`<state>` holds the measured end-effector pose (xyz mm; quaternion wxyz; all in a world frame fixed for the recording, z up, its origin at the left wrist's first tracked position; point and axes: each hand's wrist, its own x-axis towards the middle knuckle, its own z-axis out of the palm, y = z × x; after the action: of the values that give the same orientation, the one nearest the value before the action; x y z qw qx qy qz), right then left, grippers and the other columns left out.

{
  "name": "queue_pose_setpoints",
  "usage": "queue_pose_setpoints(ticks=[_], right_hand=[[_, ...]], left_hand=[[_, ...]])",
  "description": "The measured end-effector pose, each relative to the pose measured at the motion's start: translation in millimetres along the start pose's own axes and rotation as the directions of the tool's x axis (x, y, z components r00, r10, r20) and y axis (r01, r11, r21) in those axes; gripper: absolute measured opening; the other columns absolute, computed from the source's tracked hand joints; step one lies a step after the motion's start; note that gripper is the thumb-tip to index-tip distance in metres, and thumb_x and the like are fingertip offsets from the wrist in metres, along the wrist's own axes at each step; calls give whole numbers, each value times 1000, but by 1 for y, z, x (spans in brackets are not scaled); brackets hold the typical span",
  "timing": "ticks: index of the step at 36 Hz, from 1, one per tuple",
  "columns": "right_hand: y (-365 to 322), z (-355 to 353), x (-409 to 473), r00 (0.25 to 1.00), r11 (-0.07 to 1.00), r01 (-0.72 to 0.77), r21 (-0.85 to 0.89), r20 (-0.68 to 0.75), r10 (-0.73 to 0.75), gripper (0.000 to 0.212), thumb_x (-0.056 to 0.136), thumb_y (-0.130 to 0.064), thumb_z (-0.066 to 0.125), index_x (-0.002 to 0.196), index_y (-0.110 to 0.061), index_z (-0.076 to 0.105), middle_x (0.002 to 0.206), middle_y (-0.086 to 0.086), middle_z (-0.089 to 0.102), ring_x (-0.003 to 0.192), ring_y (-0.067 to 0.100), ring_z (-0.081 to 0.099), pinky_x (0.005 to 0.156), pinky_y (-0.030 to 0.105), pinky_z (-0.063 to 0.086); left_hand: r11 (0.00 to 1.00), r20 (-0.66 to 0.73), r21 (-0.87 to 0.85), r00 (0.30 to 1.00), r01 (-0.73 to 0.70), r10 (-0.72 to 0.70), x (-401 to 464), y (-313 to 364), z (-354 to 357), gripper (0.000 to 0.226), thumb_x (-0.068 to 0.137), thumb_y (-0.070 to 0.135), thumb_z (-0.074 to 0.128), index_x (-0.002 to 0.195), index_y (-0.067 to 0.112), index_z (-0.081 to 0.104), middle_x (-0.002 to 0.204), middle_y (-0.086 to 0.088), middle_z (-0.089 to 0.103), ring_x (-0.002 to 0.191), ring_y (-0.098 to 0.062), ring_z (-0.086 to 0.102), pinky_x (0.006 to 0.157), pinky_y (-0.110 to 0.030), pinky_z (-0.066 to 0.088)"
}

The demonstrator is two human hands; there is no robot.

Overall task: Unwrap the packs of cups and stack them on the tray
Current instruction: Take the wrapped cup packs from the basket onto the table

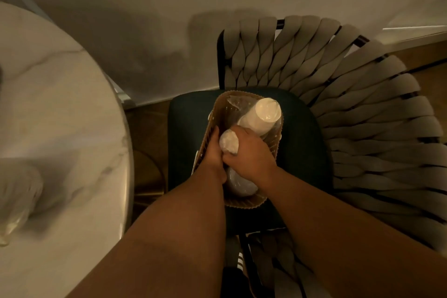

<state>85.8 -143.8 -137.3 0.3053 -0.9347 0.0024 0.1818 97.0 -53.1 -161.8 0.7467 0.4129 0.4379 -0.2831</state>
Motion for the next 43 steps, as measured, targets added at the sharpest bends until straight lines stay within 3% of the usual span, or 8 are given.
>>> queue_pose_setpoints(ticks=[5, 15, 20, 24, 32, 34, 38, 43], right_hand=[[0, 1, 1, 1000, 1000, -21, 5, 2, 21, 59, 80, -34, 72, 132, -26, 45, 129, 0, 53, 116, 19, 52, 97, 36, 46], [-3, -5, 0, 999, 1000, 16, -1, -39, -17, 59, 81, -36, 70, 134, -26, 44, 128, 0, 55, 116, 18, 52, 97, 34, 44], [-11, -16, -10, 998, 999, 36, 2, -44, -36, 62, 81, -35, 71, 136, -25, 43, 131, 1, 54, 119, 19, 51, 95, 32, 42], [-19, -22, -19, 996, 999, 53, 11, -78, -51, 64, 79, -40, 71, 135, -29, 43, 129, -2, 55, 118, 17, 52, 95, 33, 43], [-45, -36, -46, 969, 992, 63, 109, -245, -35, 70, 78, -49, 71, 138, -26, 42, 136, -1, 53, 127, 17, 47, 106, 34, 36], [-55, -43, -54, 954, 983, 108, 149, -292, -61, 70, 78, -50, 72, 136, -23, 46, 135, 1, 56, 126, 17, 49, 108, 37, 39], [-79, -53, -71, 913, 969, 215, 125, -378, -154, 71, 77, -55, 71, 134, -18, 51, 131, 4, 59, 122, 17, 51, 107, 37, 40], [-121, -57, -94, 852, 921, 355, 160, -460, -248, 76, 75, -63, 65, 133, -15, 52, 128, 6, 60, 119, 16, 49, 104, 33, 34]], left_hand=[[1000, 54, -25, 999, 6, -4, 8, 2, -1, 51, 94, 54, 51, 130, 17, 54, 108, -9, 63, 104, -27, 57, 99, -38, 42], [998, -57, 65, 998, -7, 11, 21, -1, -7, 55, 89, 54, 56, 132, 19, 58, 119, -11, 68, 111, -30, 61, 99, -41, 48], [998, -61, 55, 998, 25, -22, 1, 8, -5, 45, 88, 50, 61, 118, 17, 66, 106, -9, 73, 101, -26, 66, 81, -35, 53], [997, -35, 75, 999, -8, 11, -19, 12, -3, 42, 93, 47, 55, 122, 18, 63, 116, -10, 69, 108, -28, 63, 77, -34, 50], [993, 54, 96, 997, -62, 57, -82, 28, 4, 34, 94, 50, 53, 99, 19, 67, 67, 2, 73, 76, -16, 65, 50, -23, 49], [996, 96, 39, 992, -85, 81, -101, 31, 2, 37, 94, 51, 52, 97, 17, 66, 71, -1, 74, 82, -18, 65, 59, -27, 52], [990, 153, -115, 983, -80, 97, -140, 40, -5, 50, 87, 57, 56, 110, 14, 68, 102, -11, 73, 106, -29, 63, 97, -42, 49], [948, 235, -277, 945, -158, 226, -191, 53, -23, 50, 87, 52, 53, 113, 12, 66, 109, -13, 70, 109, -29, 62, 94, -40, 50]])
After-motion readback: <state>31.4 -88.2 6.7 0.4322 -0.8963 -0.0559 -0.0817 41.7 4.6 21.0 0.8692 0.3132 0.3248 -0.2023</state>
